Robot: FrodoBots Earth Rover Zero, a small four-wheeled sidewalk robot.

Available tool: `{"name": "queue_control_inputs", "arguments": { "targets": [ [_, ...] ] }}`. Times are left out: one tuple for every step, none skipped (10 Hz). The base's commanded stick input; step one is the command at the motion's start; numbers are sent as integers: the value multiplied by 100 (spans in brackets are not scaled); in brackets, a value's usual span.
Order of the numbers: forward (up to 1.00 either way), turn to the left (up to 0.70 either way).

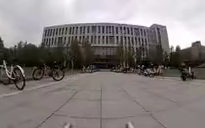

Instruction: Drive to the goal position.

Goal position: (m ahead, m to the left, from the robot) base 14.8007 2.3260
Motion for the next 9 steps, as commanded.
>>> {"name": "queue_control_inputs", "arguments": {
  "targets": [
    [70, 0],
    [70, 0],
    [70, 0],
    [70, 0],
    [70, 0],
    [70, 0],
    [70, 0],
    [70, 0],
    [70, 0]
  ]
}}
